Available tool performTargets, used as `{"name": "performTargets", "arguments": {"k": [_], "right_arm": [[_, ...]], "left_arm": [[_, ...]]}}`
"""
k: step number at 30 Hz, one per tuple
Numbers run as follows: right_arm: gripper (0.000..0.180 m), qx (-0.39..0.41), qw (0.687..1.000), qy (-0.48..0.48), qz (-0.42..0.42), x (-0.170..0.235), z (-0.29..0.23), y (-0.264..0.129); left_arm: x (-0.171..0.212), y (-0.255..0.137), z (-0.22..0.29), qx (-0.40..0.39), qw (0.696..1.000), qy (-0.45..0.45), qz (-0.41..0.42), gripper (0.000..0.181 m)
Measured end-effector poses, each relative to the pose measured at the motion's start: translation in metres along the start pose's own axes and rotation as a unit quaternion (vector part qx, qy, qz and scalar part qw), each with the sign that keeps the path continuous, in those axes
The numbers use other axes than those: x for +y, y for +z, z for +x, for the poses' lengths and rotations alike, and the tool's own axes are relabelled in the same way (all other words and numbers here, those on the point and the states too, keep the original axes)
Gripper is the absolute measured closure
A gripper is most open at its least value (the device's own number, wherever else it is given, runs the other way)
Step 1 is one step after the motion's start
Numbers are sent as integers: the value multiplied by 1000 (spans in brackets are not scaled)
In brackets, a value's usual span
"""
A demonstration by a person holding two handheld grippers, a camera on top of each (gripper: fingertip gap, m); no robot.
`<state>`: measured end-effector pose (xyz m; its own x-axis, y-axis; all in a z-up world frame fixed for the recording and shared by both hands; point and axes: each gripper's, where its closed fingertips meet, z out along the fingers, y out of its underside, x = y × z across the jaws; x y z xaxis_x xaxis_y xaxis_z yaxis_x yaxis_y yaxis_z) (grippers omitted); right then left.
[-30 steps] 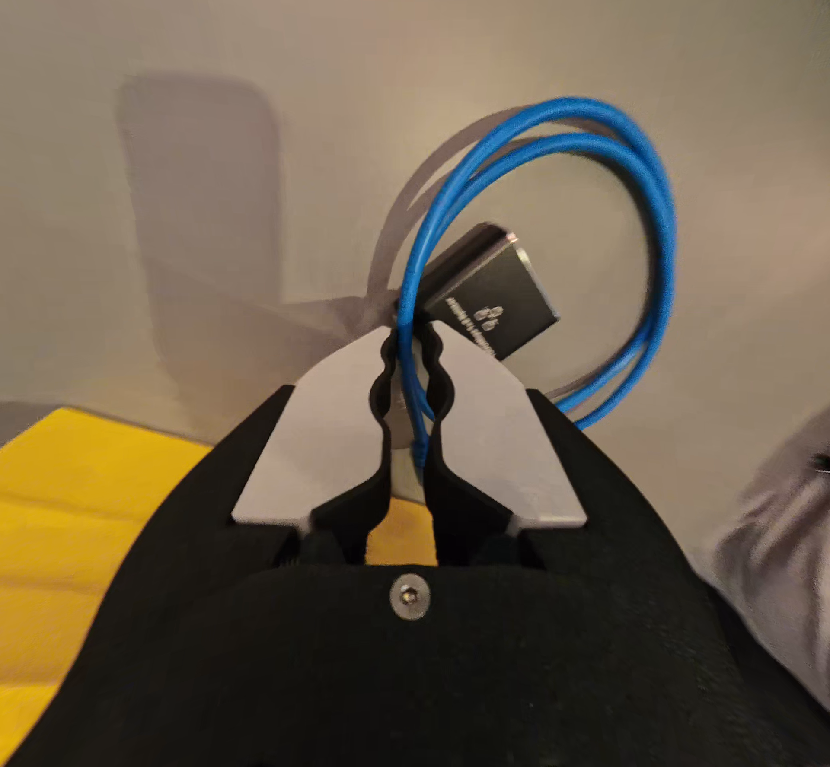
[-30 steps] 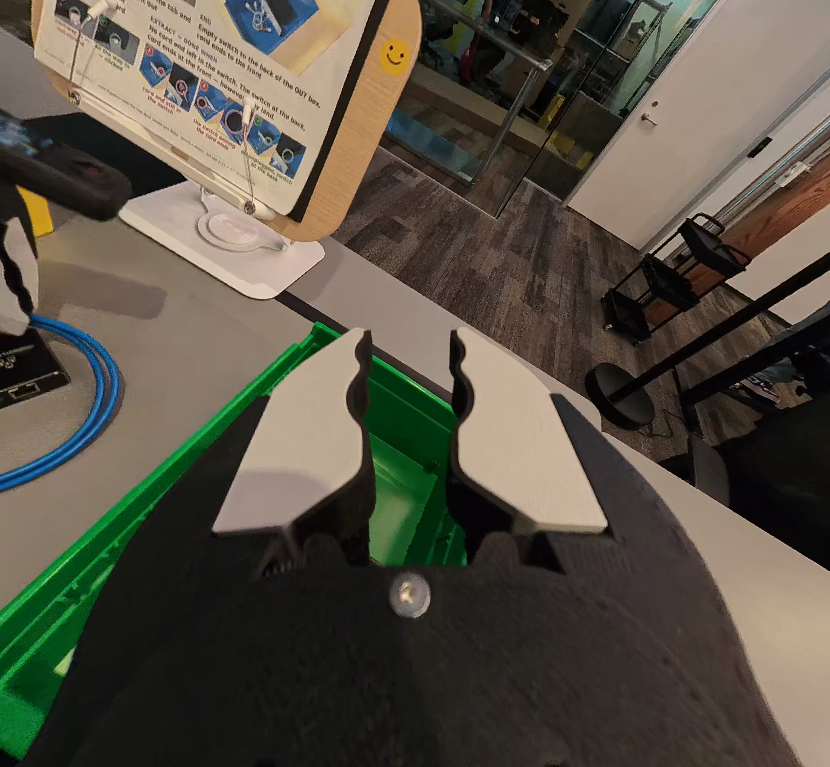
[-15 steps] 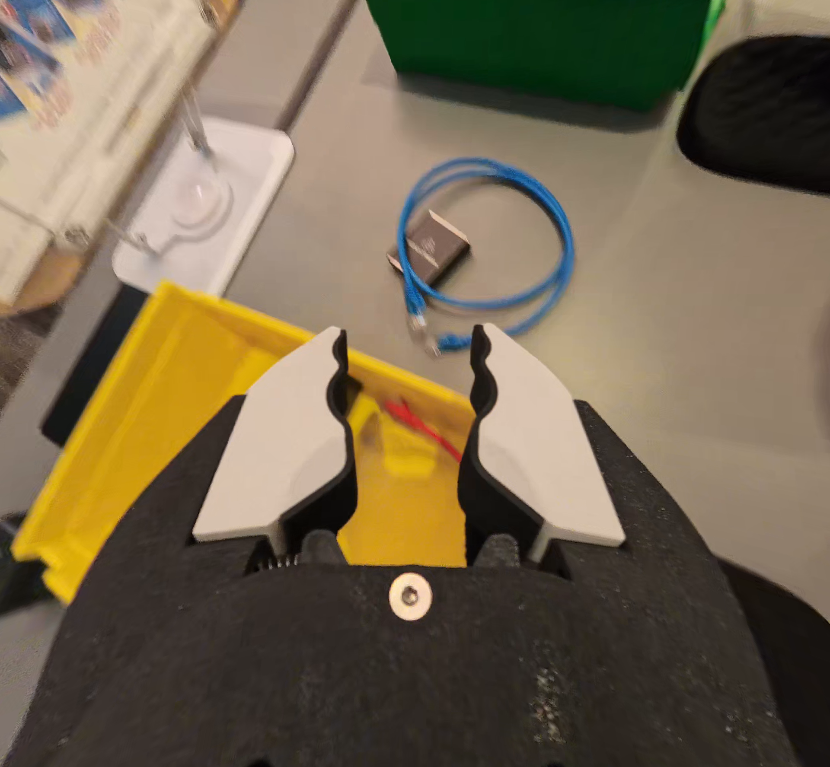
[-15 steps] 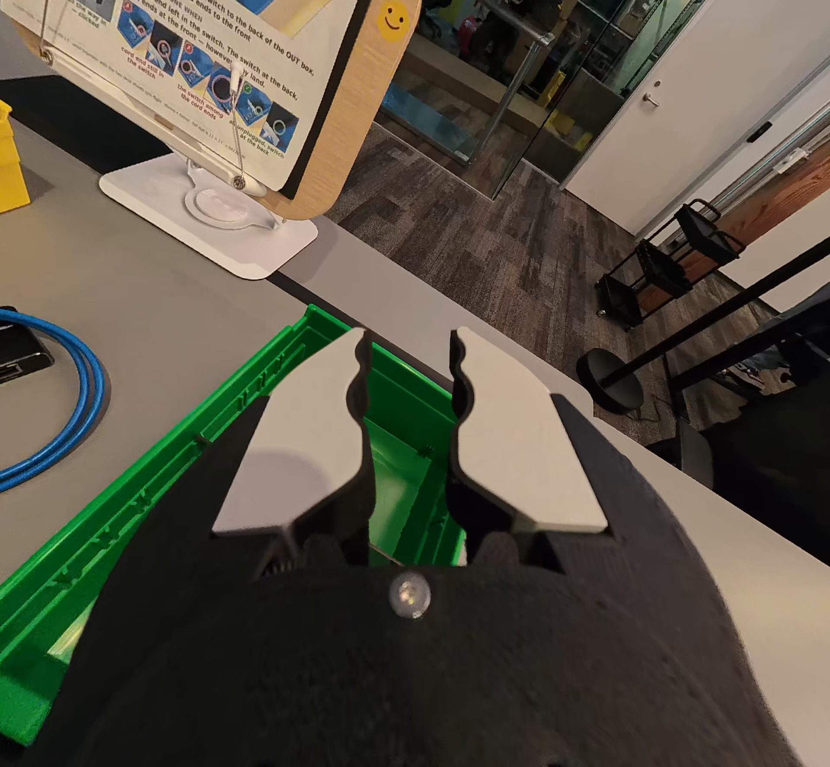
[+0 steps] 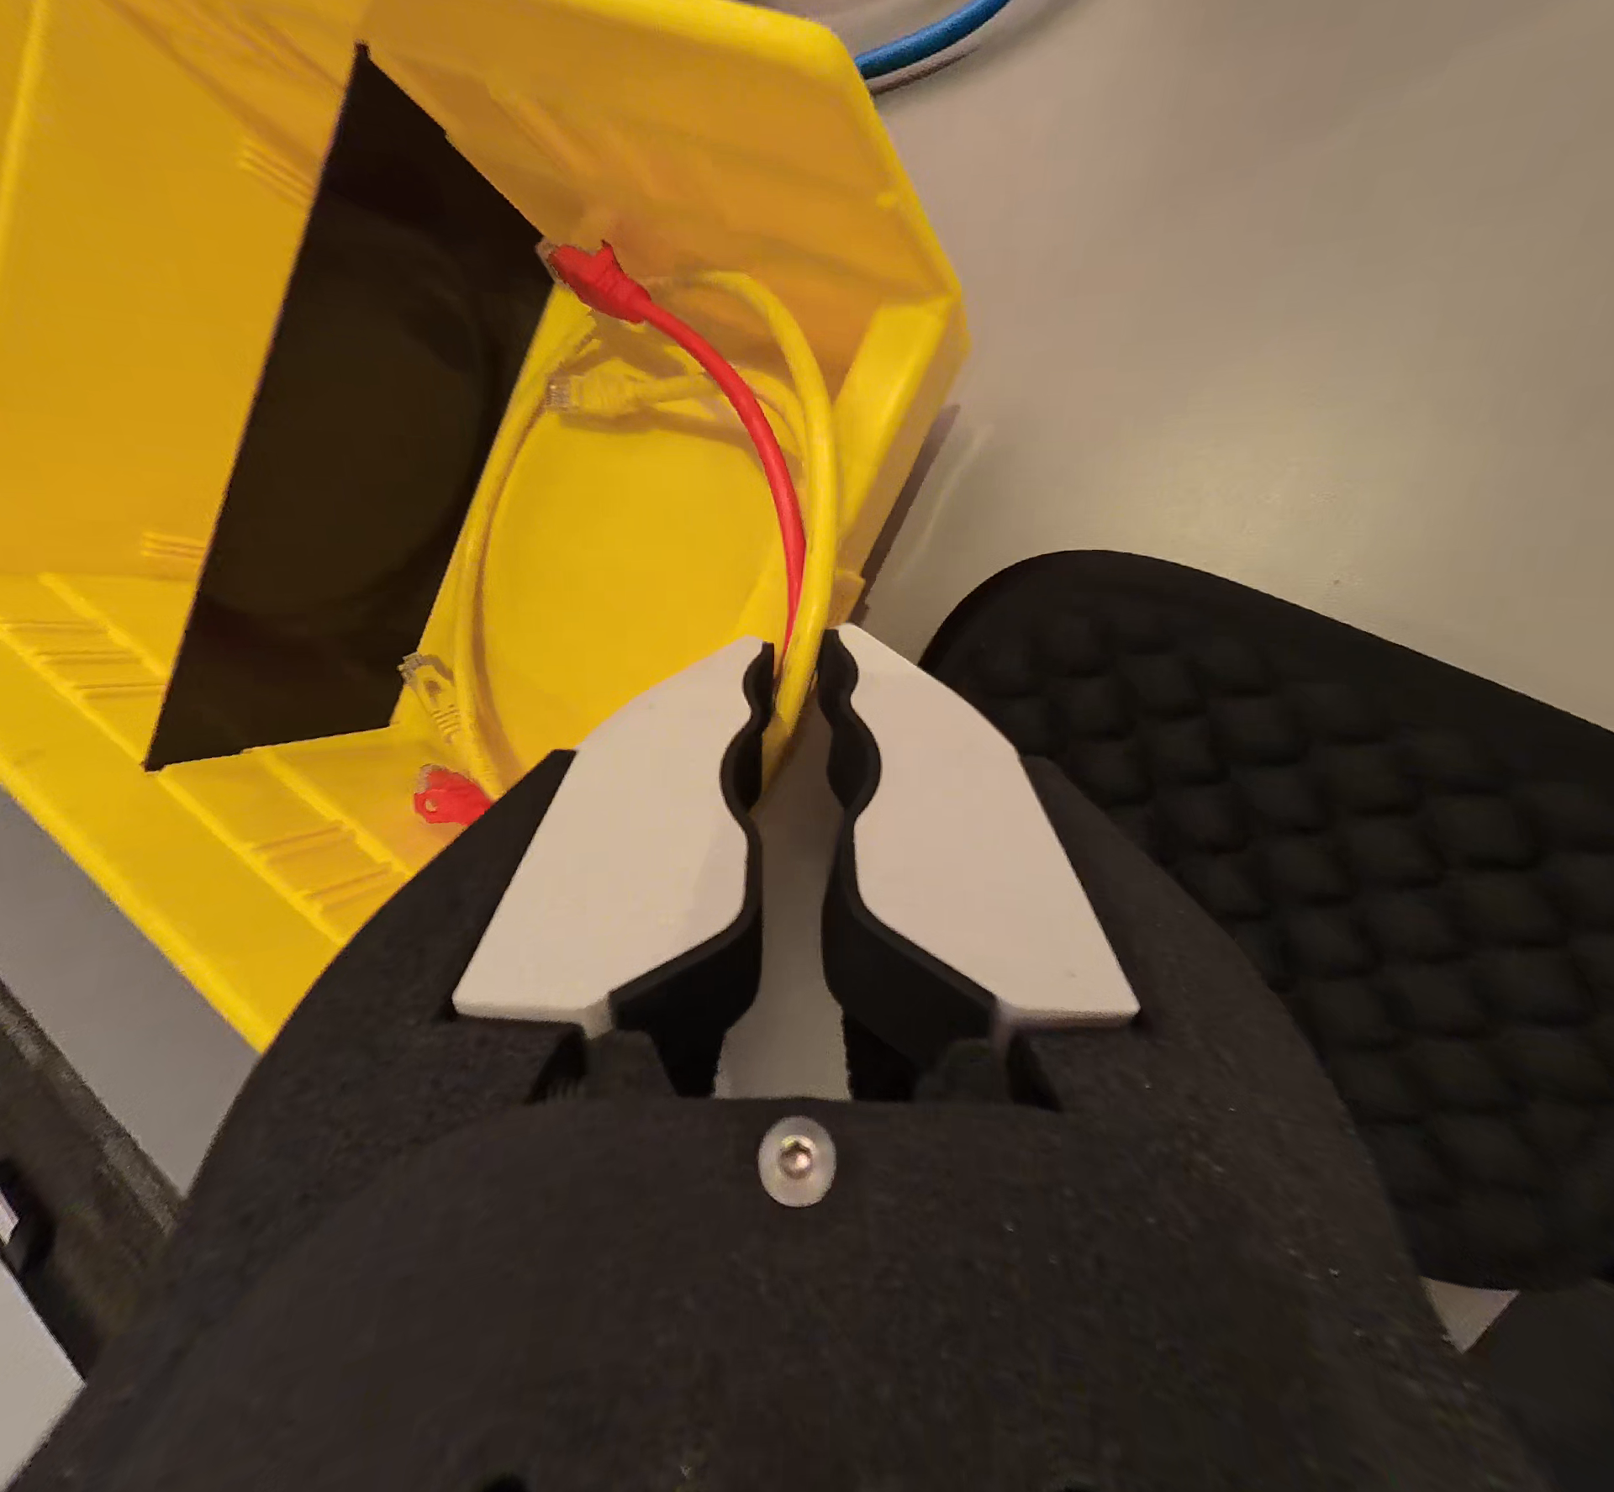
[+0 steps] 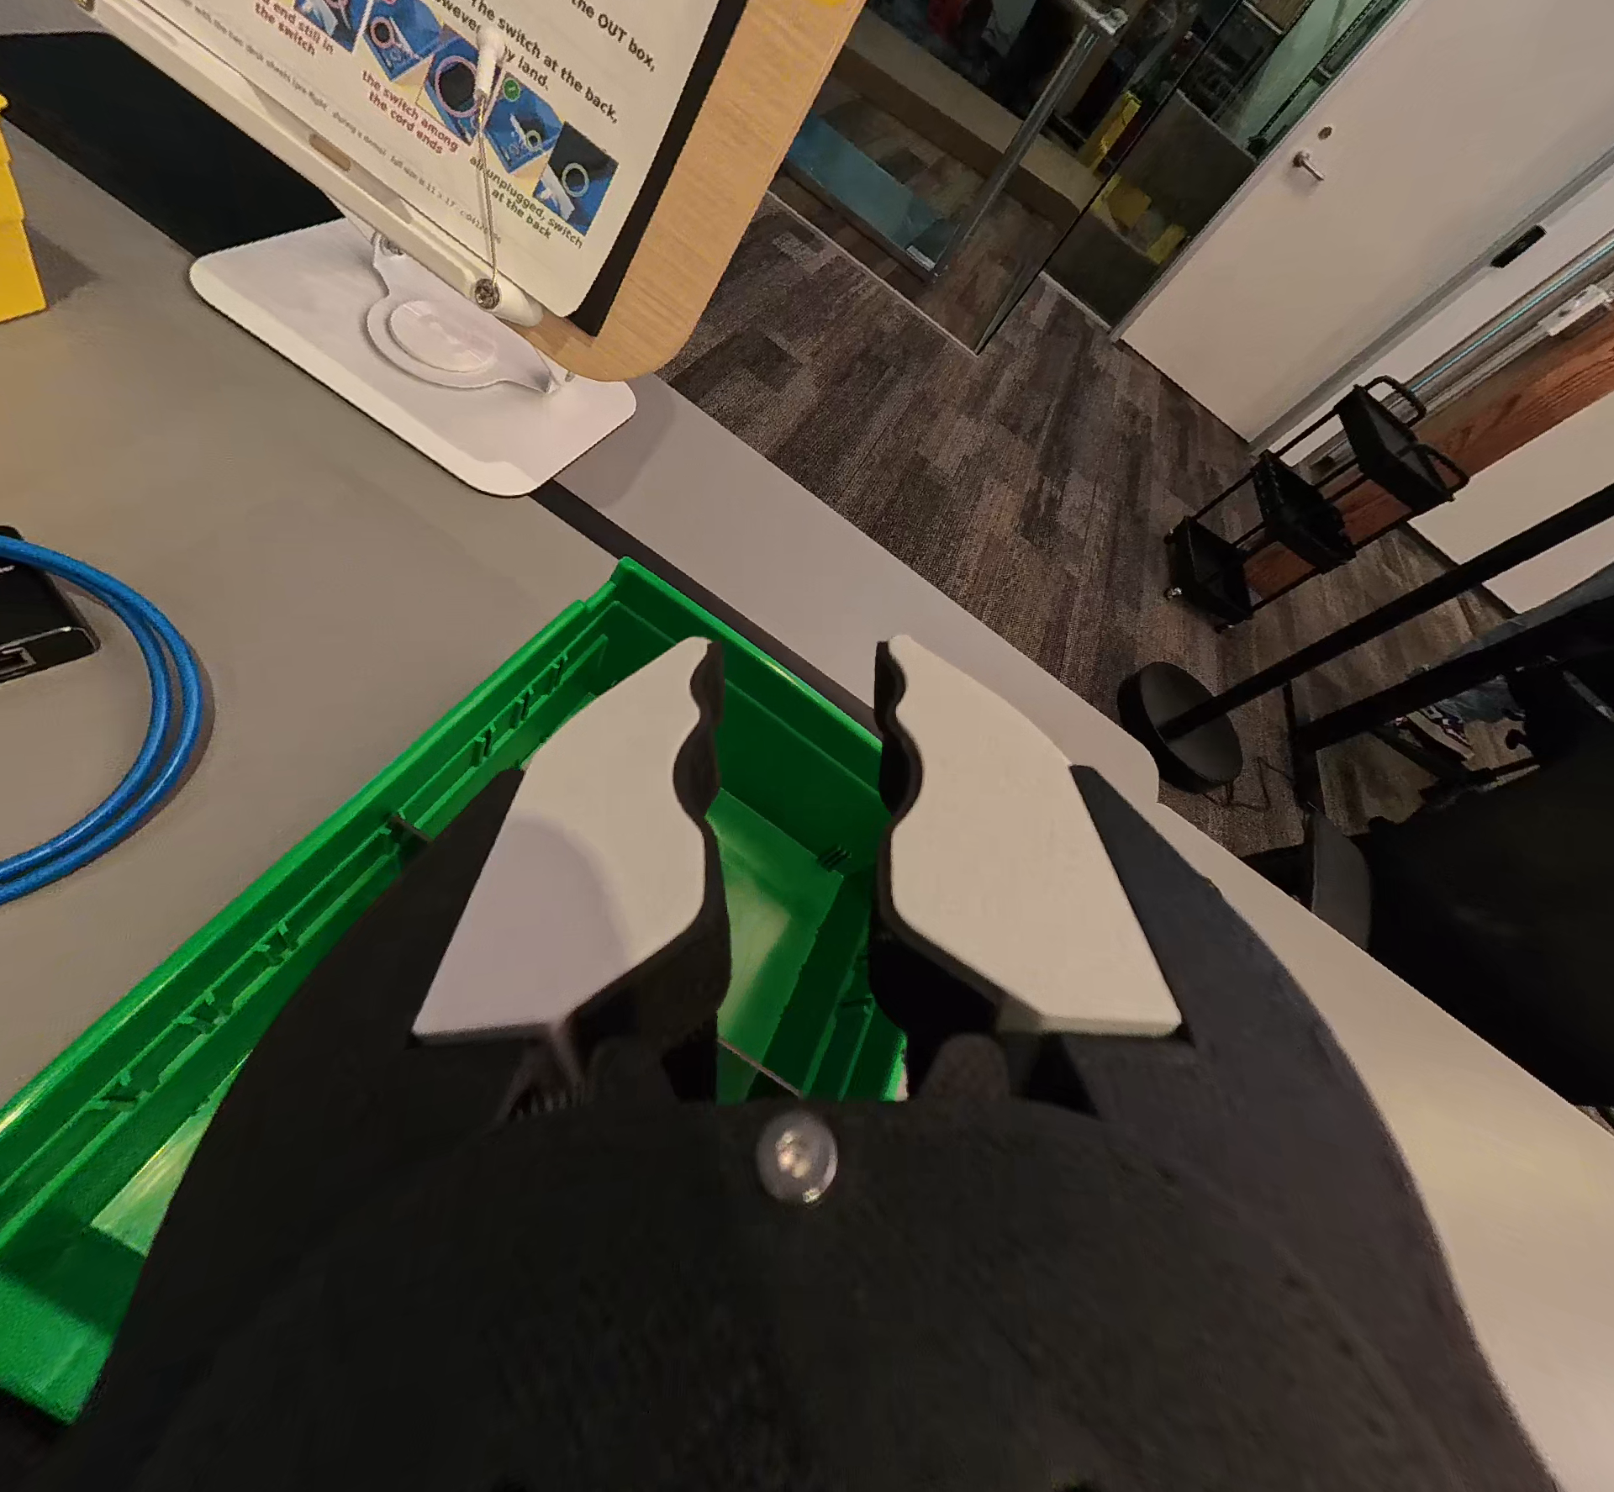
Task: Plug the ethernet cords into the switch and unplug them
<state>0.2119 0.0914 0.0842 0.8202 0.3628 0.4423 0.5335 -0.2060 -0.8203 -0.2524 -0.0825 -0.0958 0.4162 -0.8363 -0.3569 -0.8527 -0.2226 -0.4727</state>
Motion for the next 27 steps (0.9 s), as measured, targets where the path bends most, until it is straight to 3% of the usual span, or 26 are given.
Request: {"name": "performTargets", "arguments": {"k": [13, 19, 27], "right_arm": [[145, -4, 1000, -8, -9, 4, -1, 3], [145, -7, 1000, -2, -12, 9, 2, 2], [145, -16, 1000, 4, 3, 6, 0, 0]], "left_arm": [[-42, -81, -101, -131, 991, -29, 11, 174], [-82, -106, -119, -86, 993, -51, 55, 175], [-118, -140, -139, -105, 987, -58, 108, 175]]}}
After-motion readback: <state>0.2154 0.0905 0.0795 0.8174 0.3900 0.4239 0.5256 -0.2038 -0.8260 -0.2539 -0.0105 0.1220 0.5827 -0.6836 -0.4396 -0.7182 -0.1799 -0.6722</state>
